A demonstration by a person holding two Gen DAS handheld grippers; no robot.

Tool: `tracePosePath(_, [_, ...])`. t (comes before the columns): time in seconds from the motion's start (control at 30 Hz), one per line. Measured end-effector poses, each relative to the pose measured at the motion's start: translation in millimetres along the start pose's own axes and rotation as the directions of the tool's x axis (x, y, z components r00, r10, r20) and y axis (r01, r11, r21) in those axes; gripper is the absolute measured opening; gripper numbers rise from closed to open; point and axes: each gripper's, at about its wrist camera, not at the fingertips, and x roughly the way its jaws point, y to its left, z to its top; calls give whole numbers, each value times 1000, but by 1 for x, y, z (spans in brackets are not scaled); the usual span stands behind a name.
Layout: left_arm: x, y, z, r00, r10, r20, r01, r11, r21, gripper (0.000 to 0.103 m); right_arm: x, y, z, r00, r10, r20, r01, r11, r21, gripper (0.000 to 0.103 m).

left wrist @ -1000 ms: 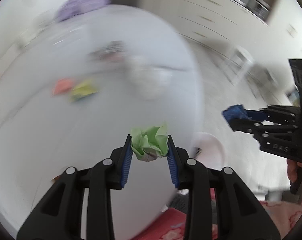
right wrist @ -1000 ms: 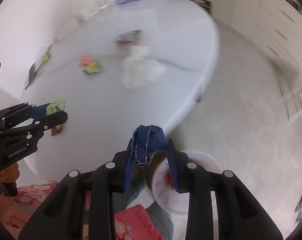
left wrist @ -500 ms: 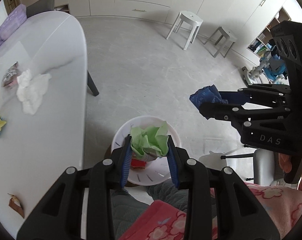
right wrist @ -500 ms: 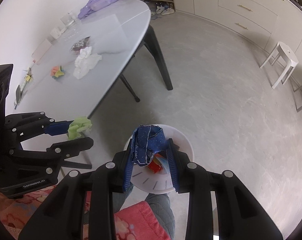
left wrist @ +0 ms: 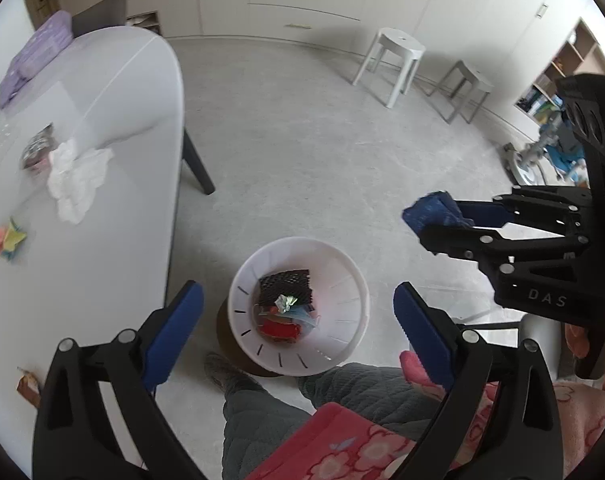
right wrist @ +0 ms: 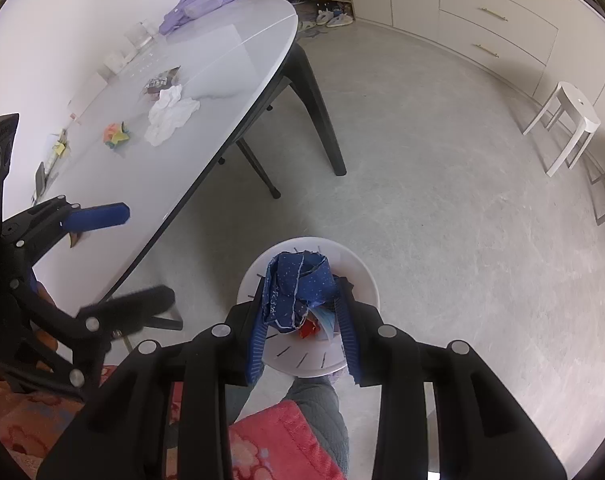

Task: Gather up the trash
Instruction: 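Carry the green paper and blue wrapper over the white bin and open both tools, then grasp the brown foil packet with the left tool while the right tool grasps the white tissue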

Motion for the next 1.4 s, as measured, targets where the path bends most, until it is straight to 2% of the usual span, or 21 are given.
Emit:
tracePosePath(0.1, [-2,6,-3,1000,26,-2,-26,999,-29,92,2,5,1,1000,12,-6,-12,1000,-12,34])
tracePosePath(0.17, [-6,11,-3,999,40,2,-40,998,-54,95,5,11,2,999,27,-22,-28,999,-34,38])
tracePosePath(0.2, [-8,15,-4,999,46,5,-45,997,-67,95,7,14,3,999,35,-33,-36,998,-48,43])
tracePosePath(0.27, [-12,22,-6,999,51,8,-50,995,-82,95,8,18,4,999,20,-39,-22,998,-65,76])
tracePosePath(0.33, [-15,27,-8,998,58,10,-57,994,-95,95,3,18,7,1000,-27,-5,26,999,-45,91])
tracePosePath(0.47, [-19,33,-12,998,69,14,-67,991,-116,95,-6,4,16,995,-85,44,83,996,46,98])
tracePosePath(0.53, [-21,37,-13,997,74,15,-72,990,-122,95,-8,-5,19,992,-113,52,107,990,96,99])
tracePosePath(0.67, [-24,44,-16,997,80,22,-77,987,-139,95,-4,-11,22,993,-114,35,108,984,139,99])
tracePosePath(0.9, [-29,59,-24,995,95,13,-91,982,-166,95,5,7,28,993,-113,21,110,988,107,99])
tracePosePath(1.03, [-38,80,-34,992,127,11,-122,968,-219,95,12,26,38,996,-90,16,89,993,77,99])
tracePosePath(1.2, [-55,123,-49,984,180,12,-165,925,-343,95,27,63,56,999,-50,3,50,999,3,99])
tracePosePath(1.4, [-76,186,-86,972,237,6,-201,835,-512,95,45,111,75,1000,-7,-18,6,997,-82,99])
